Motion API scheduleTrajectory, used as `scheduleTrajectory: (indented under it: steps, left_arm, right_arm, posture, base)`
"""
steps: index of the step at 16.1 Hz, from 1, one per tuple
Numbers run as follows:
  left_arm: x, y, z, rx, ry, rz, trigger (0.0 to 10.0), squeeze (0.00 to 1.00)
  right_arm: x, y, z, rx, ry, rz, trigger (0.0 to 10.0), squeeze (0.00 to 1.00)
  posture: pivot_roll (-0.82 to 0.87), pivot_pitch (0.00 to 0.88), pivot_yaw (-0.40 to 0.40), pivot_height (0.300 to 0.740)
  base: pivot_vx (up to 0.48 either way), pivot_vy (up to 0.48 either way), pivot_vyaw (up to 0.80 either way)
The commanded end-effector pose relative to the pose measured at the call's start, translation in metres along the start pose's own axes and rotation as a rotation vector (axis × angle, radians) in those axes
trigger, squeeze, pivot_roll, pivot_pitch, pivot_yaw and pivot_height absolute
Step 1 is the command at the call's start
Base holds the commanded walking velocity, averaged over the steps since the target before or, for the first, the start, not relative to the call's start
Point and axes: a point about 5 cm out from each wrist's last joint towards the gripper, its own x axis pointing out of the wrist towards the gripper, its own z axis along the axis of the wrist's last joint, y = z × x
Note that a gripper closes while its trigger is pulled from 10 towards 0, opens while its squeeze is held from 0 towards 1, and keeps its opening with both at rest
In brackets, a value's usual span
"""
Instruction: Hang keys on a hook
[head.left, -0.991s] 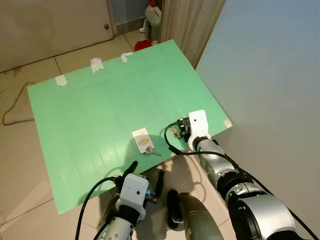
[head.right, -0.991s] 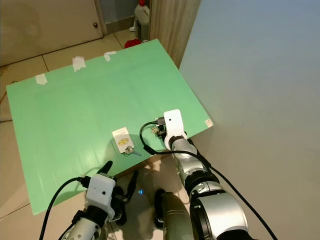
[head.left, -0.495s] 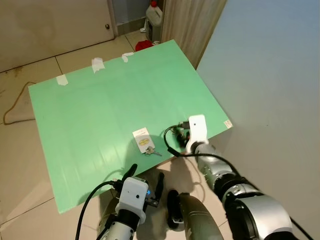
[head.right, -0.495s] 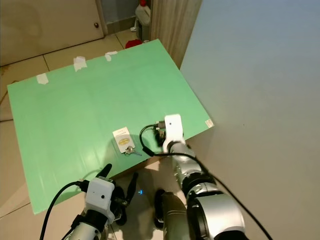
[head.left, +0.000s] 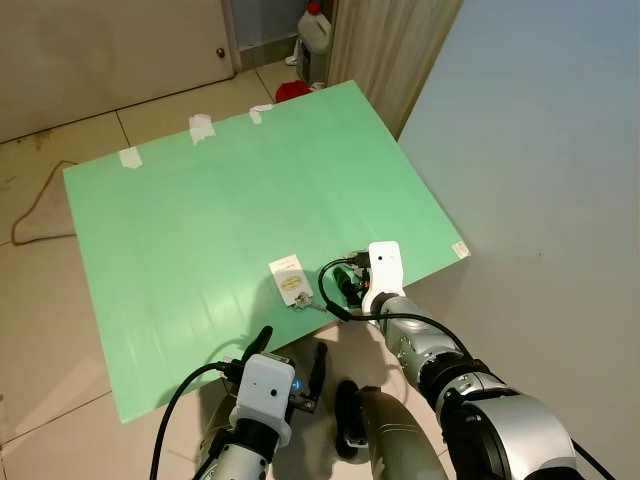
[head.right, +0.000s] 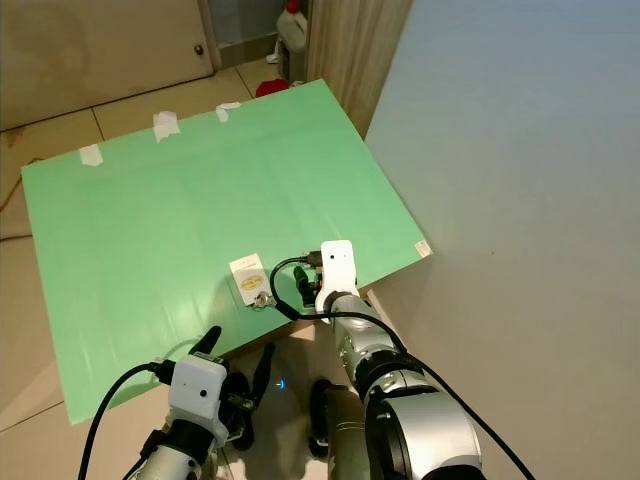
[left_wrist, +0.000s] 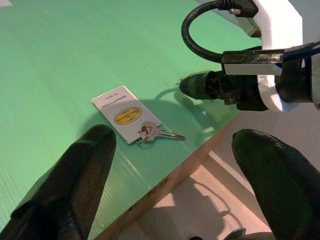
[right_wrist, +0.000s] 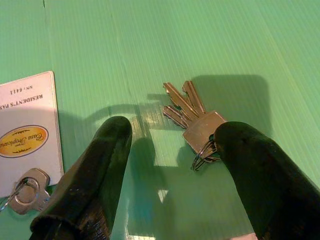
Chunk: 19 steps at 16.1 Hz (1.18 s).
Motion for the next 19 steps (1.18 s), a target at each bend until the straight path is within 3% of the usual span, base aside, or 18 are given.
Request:
scheduleTrajectory:
  steps: [1, 2, 3, 4, 19]
  left_arm:
    - [-0.005, -0.005, -0.002, -0.008, 0.021, -0.008, 10.0, 0.0]
    - [-0.004, -0.005, -0.002, -0.007, 0.021, -0.006, 10.0, 0.0]
    - [-0.004, -0.005, -0.002, -0.006, 0.021, -0.004, 10.0, 0.0]
    - [-0.004, -0.004, -0.002, -0.005, 0.022, -0.003, 10.0, 0.0]
    - [-0.005, -0.002, -0.004, 0.022, 0.028, 0.006, 10.0, 0.0]
  right_arm:
    - [-0.004, -0.002, -0.017, -0.006, 0.055, -0.014, 10.0, 0.0]
    - [-0.004, -0.002, -0.017, -0.019, 0.053, -0.018, 10.0, 0.0]
    - [-0.005, -0.003, -0.017, -0.069, 0.047, -0.027, 8.1, 0.0]
    - [-0.005, -0.003, -0.017, -0.119, 0.038, -0.028, 0.0, 0.0]
    - [-0.009, -0.004, -0.029, -0.138, 0.065, -0.031, 0.0, 0.0]
  posture:
    - [0.11, 0.343, -0.092, 0.722]
    - [0.11, 0.346, -0.092, 0.722]
    - [0.11, 0.346, -0.092, 0.722]
    - [0.11, 0.351, -0.091, 0.722]
    - [0.1, 0.378, -0.087, 0.722]
  base:
    - [0.0, 0.0, 0.0]
    - [0.0, 0.0, 0.0]
    - [0.0, 0.0, 0.0]
    - [0.0, 0.0, 0.0]
    - [0.0, 0.0, 0.0]
